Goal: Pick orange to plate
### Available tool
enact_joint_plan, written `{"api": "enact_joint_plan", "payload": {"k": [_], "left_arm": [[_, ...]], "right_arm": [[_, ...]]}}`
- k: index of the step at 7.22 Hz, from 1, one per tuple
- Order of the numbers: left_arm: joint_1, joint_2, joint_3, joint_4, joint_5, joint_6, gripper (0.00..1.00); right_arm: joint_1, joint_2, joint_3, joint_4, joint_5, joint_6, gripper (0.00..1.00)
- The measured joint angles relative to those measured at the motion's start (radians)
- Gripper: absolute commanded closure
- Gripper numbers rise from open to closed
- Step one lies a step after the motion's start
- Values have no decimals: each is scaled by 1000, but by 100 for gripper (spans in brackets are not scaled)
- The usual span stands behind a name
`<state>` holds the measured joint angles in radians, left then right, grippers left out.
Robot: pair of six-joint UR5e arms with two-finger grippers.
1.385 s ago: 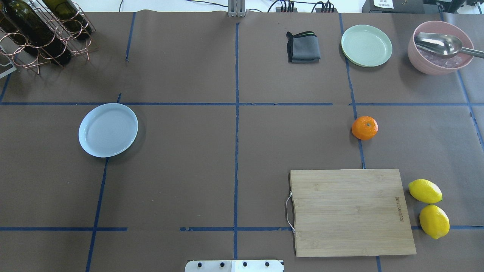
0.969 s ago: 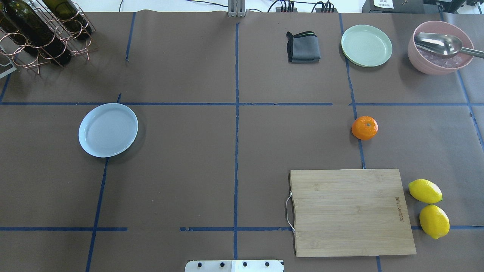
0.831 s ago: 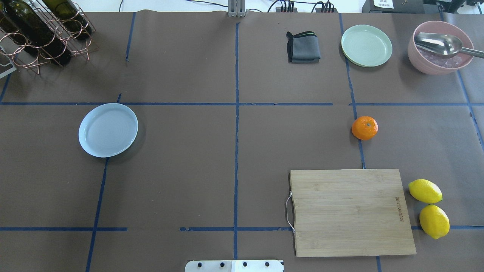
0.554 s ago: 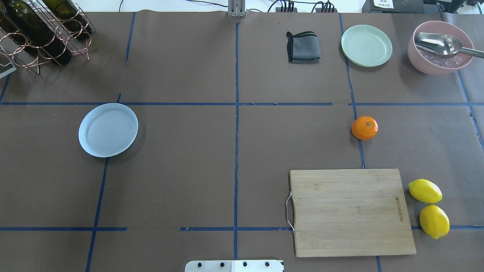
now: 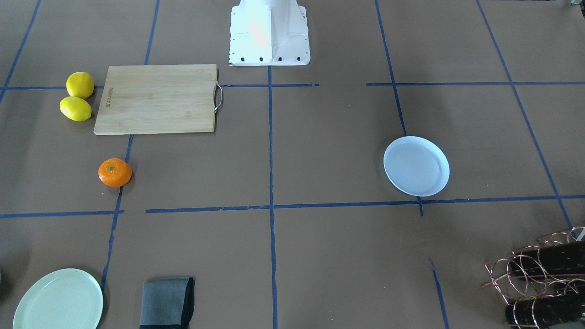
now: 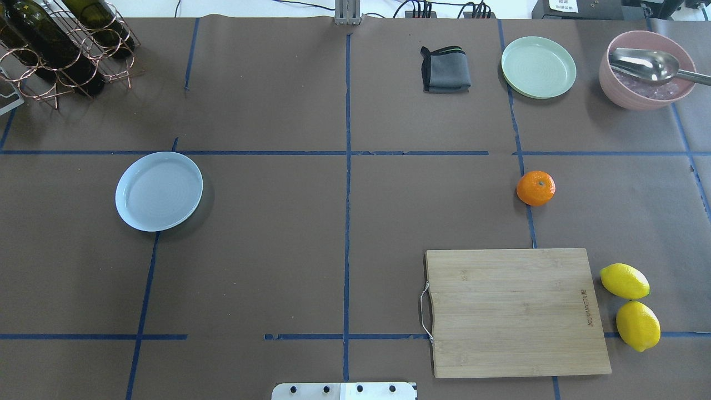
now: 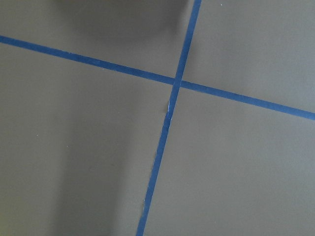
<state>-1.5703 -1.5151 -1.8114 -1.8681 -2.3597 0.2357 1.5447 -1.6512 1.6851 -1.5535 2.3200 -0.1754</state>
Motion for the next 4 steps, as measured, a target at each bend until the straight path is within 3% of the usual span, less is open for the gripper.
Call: {"api": "enact_joint_plan", "payload": {"k": [4], "left_arm": [[89,49,42,-408,-49,-123,0]], "right_arm": [[0,0,-6,16,4,2,0]]}}
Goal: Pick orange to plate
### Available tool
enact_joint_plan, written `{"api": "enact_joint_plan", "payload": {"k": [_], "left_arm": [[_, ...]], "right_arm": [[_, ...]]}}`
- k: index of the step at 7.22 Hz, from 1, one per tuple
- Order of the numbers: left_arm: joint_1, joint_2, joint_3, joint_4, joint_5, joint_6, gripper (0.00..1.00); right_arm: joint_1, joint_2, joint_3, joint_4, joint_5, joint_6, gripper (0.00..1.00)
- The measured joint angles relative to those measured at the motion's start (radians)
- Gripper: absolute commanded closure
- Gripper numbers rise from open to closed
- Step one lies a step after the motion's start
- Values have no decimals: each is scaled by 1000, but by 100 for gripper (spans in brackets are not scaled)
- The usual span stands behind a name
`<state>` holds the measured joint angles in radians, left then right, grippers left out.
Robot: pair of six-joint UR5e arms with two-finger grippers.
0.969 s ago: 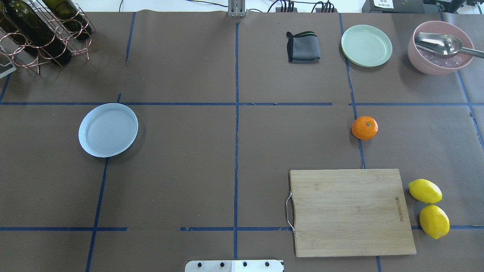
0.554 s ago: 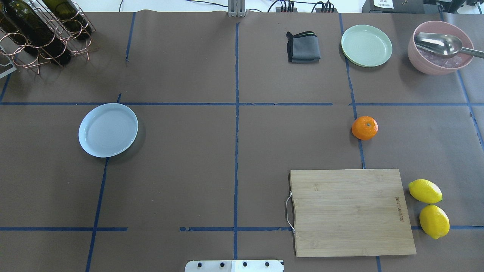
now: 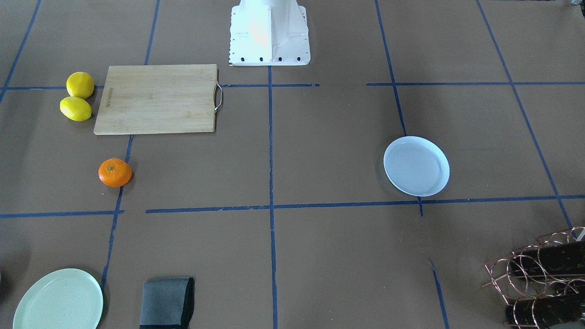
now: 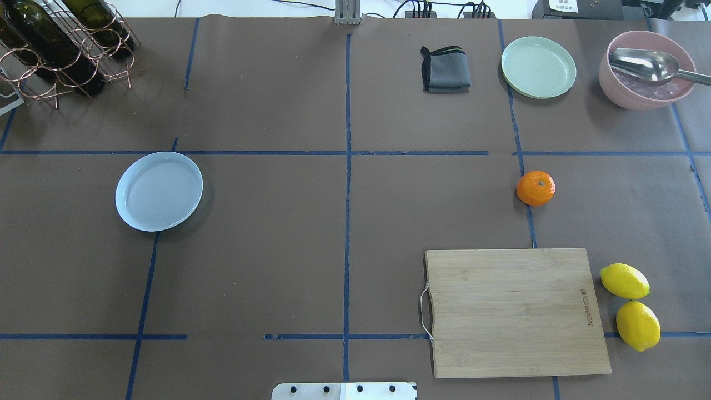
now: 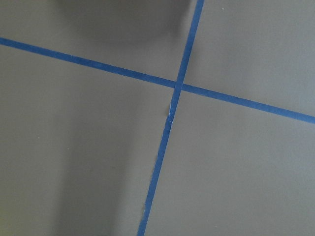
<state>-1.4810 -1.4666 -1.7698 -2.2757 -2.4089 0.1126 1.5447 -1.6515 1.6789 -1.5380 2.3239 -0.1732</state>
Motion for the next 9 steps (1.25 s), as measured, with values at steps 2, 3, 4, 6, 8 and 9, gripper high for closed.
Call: {"api": "enact_joint_plan", "payload": {"k": [2,3,4,6,8,9], "left_arm": [[164,28,4,-110,49,-324,0],[249,35,7,-162,137,-484,0],[327,37,19,-203,229,-614,0],[496,30,50,-279,410,-882,21],[653,-16,78,-302,576,-1134,43],[691,-43,103,-304,616,-1198,43]], "right_arm": [[0,0,-1,1,0,1,0],[0,-1,-1,1,0,1,0],[0,-1,-1,1,0,1,0],[0,-1,0,1,3,1,0],[0,-1,-1,1,4,2,0],[0,-1,-1,1,5,2,0]]}}
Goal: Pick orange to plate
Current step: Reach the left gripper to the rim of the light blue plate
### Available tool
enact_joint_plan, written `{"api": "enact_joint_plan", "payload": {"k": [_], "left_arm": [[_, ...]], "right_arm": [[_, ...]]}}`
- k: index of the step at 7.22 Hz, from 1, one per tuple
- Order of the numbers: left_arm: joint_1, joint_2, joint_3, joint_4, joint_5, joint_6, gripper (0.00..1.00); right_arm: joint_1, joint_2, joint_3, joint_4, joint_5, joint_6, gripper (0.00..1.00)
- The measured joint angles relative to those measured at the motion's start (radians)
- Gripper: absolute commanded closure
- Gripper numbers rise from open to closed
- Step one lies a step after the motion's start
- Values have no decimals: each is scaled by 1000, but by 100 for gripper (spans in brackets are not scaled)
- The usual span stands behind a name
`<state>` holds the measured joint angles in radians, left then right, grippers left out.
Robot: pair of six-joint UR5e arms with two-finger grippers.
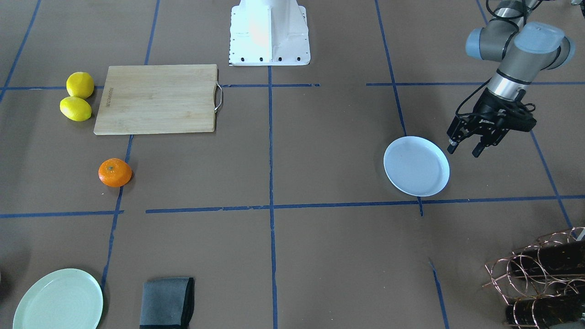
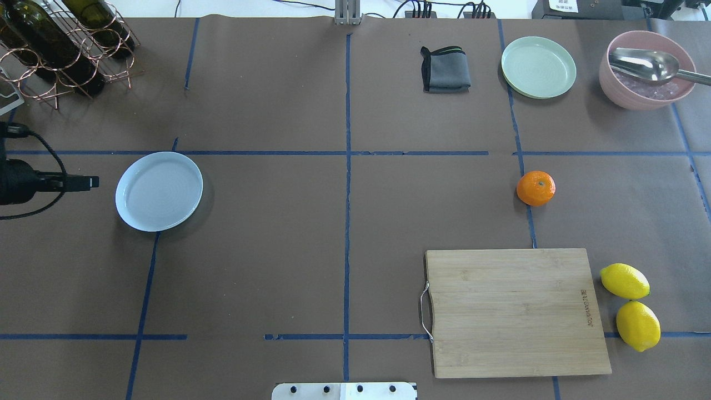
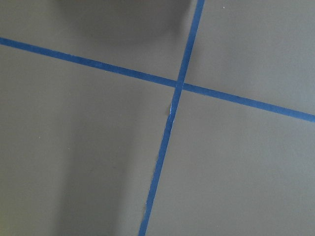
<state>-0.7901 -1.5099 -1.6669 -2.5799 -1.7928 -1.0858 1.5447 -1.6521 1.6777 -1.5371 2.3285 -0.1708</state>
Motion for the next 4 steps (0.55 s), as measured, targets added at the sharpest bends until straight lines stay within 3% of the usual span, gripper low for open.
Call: {"api": "enact_joint_plan", "payload": {"k": [4], "left_arm": [[43,-30,51,2,33,-41,43]], "right_arm": [[0,1,-1,0,0,1,0]]}}
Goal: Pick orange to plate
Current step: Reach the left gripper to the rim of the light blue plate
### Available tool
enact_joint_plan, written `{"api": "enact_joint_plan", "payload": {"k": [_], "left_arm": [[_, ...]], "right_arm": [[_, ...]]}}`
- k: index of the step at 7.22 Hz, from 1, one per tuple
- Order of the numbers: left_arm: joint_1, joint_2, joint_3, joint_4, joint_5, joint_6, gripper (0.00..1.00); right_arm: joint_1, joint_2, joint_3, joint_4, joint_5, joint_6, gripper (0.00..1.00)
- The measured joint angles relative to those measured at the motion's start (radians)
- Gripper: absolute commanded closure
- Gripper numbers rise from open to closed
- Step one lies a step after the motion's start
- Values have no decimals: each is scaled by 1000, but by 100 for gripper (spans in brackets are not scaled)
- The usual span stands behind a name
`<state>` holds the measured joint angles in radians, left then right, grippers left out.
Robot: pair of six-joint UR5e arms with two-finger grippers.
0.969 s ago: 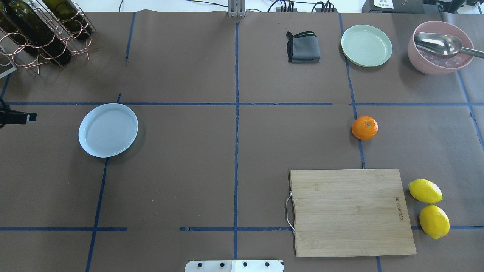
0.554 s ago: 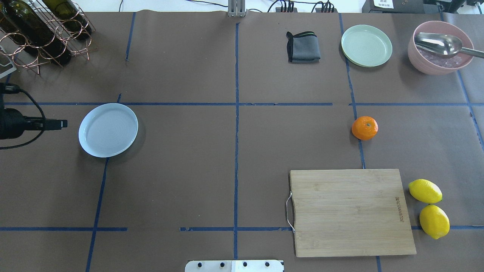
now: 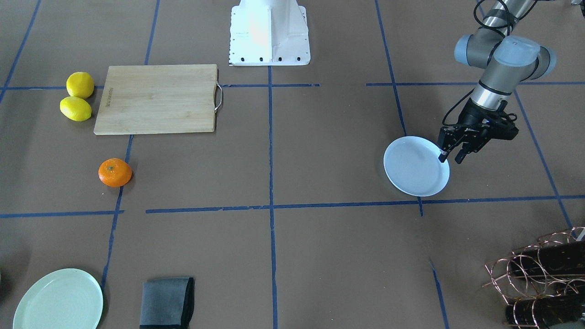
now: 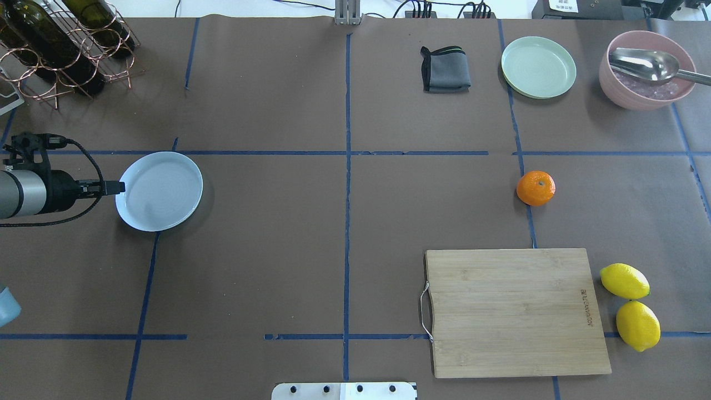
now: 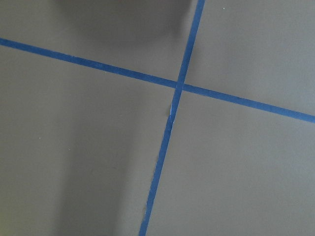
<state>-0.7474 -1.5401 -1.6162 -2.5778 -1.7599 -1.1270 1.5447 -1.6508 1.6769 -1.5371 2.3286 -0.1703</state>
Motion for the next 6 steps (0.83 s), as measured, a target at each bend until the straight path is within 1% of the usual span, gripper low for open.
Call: {"api": "enact_joint_plan", "payload": {"k": [1,2,5,6], "left_arm": [[9,-7,10,1,8,0,68],[18,-12,16,2,15,0,100],[24,-15,16,4,19,6,100],[25,-16,0,4,15,7,100]], "right_arm": [[0,0,-1,0,0,0,0],[0,0,-1,0,0,0,0],[0,0,-5,0,0,0,0],[0,1,-8,0,0,0,0]]}}
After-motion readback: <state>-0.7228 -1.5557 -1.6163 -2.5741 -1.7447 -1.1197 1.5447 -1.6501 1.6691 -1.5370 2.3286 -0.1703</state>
